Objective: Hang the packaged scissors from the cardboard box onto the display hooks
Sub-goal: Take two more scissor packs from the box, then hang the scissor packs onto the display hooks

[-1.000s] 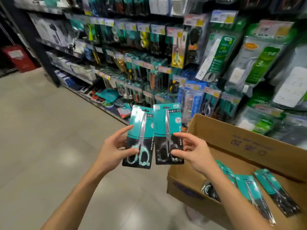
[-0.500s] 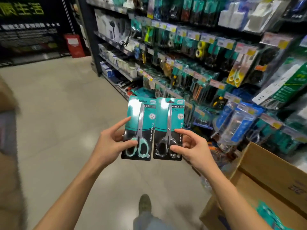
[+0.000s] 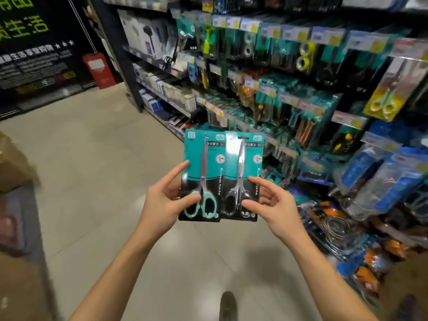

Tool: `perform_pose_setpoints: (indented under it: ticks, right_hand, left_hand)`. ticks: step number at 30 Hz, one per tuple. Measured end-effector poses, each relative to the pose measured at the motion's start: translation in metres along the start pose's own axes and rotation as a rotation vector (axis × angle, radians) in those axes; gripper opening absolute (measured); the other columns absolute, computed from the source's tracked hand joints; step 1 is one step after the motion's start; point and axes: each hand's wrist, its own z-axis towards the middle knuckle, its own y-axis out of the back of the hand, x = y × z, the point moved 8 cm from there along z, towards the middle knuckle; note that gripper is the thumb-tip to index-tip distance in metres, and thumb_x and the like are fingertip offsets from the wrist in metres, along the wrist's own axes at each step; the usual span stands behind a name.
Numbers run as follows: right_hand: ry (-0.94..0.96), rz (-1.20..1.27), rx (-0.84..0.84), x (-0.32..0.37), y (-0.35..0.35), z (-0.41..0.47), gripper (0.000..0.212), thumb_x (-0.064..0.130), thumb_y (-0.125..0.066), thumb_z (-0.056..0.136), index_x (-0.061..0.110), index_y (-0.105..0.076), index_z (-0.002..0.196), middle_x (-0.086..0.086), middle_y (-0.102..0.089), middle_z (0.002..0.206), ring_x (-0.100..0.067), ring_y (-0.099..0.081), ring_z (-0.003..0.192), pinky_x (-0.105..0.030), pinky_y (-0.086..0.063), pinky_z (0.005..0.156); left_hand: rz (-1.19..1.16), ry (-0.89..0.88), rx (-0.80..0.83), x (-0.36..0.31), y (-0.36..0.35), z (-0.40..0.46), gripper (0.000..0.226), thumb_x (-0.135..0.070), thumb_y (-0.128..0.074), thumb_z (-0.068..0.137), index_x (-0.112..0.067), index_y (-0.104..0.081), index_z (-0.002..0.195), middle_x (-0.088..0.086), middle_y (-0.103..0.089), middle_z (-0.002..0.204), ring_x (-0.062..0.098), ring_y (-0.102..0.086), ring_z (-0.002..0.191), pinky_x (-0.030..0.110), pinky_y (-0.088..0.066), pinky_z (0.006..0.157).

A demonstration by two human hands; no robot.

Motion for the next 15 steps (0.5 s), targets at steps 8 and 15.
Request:
perform_pose_setpoints:
  ticks: [8, 15]
  right_hand:
    - [0.035, -0.026, -0.198, -0.001, 0.041, 0.083, 0.055, 0.016, -0.086, 0.062, 0.041, -0.070, 0.108, -0.003, -0.073, 0.111, -0.024, -0.068, 0.103, -0.043, -0.053, 0.093]
    - [0.042, -0.062, -0.328, 0.004, 0.074, 0.128, 0.056, 0.007, -0.085, 0.068, 0.043, -0.069, 0.108, -0.028, -0.065, 0.097, -0.037, -0.057, 0.079, -0.030, -0.049, 0.077]
  left_hand:
    - [-0.018, -0.037, 0.130, -0.009, -0.029, 0.122, 0.076, 0.011, -0.075, 0.071, -0.028, -0.052, 0.133, -0.002, -0.076, 0.099, 0.017, -0.074, 0.088, 0.024, -0.058, 0.070]
    - [-0.018, -0.074, 0.269, -0.008, -0.071, 0.199, 0.074, 0.009, -0.075, 0.073, -0.030, -0.053, 0.131, -0.004, -0.076, 0.100, 0.019, -0.074, 0.091, 0.033, -0.061, 0.075]
